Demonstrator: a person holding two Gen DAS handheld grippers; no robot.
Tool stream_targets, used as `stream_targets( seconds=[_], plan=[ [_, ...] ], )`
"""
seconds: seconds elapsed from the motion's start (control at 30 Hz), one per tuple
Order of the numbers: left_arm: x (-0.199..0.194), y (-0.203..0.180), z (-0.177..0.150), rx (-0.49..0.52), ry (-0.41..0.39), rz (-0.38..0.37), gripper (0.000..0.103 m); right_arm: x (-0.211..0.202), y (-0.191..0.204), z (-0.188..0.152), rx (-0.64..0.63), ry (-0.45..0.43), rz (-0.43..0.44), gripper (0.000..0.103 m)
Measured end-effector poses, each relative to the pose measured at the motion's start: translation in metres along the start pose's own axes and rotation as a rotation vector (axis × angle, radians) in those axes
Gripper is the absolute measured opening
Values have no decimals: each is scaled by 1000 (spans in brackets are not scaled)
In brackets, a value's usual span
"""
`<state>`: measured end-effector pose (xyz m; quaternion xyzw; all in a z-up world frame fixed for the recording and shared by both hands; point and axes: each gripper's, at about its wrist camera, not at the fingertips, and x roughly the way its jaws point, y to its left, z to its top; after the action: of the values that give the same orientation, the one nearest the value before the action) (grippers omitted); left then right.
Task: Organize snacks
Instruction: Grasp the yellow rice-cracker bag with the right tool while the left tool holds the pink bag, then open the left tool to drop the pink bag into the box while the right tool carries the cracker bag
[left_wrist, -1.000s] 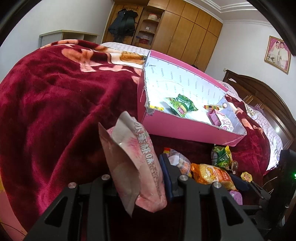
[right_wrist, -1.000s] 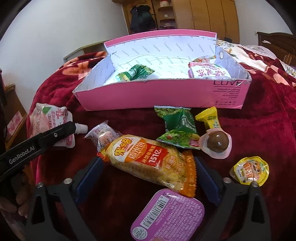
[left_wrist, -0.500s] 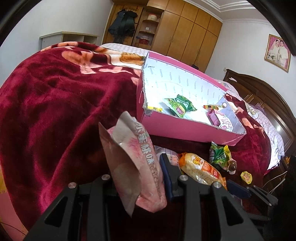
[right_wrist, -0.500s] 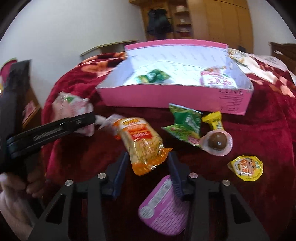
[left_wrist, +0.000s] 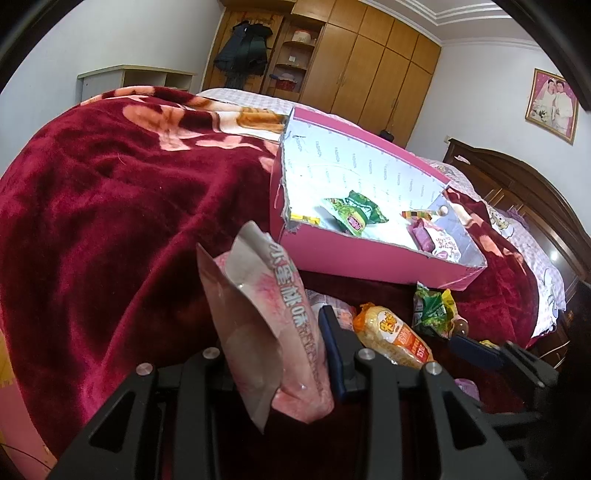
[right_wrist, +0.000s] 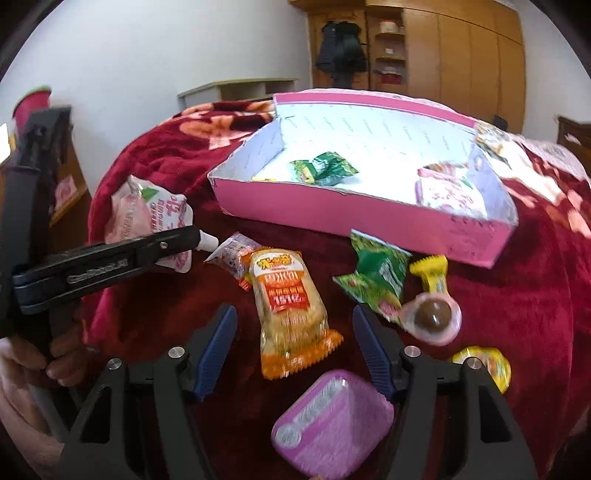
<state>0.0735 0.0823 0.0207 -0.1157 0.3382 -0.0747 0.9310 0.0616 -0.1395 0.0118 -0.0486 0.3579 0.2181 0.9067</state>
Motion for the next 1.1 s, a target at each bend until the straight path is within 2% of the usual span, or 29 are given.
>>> stream_targets(
  seconds=[0.2,0.27,0.33,0.4,0.63,1.1],
  plan=[
    [-5,1,3,-3,-8,6,35,24,5,5,-6,37,21,67],
    [-6,1,3,-5,-8,8,35,30,6,4,8,47,25,60],
    [-7,1,4,-5,-7,7,35,33,5,3,27,53,24,45],
    [-9,-1,5,2,-9,11,35,30,4,1,44,47,38,43],
    [-21,-11,10,29,-36,15,35,6,1,-4,96,-1,86,42],
    [-32,-37,17,68,-49,-12,35,-43,-17,-5,169,-113,106,42]
  ],
)
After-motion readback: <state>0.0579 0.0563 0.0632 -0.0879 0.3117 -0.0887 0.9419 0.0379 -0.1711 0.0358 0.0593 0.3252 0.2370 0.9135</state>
